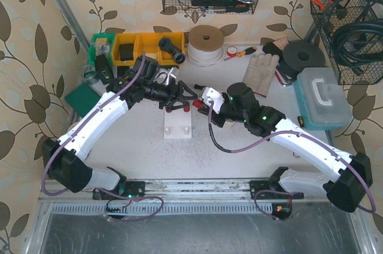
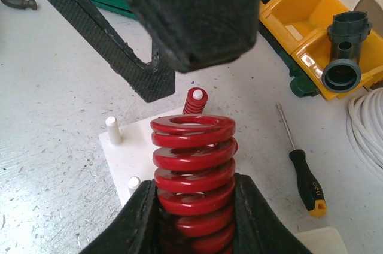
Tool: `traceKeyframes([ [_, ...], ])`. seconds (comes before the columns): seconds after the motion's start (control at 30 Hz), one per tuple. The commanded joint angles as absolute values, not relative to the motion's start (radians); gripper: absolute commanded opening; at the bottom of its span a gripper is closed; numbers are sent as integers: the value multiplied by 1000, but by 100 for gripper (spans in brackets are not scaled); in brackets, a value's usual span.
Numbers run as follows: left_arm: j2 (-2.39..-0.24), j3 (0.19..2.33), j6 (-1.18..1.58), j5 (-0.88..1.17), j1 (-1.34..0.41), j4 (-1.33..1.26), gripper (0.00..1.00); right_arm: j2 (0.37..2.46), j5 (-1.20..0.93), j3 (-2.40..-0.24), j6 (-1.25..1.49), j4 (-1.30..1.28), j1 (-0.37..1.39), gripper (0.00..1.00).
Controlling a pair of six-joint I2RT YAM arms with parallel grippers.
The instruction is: Install the large spring
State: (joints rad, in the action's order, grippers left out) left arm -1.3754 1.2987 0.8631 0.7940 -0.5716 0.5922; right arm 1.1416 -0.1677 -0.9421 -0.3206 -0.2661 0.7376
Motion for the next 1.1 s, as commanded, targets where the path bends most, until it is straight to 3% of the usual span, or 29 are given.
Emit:
traceKeyframes([
  [0.0,-1383,1341,807,772,-583,650,65,1123,-171,-969,-336,-241,744,0],
  [1.07,-1408,1338,708,698,-607,673,65,1115,-194,-947,-281,-209,758,0],
])
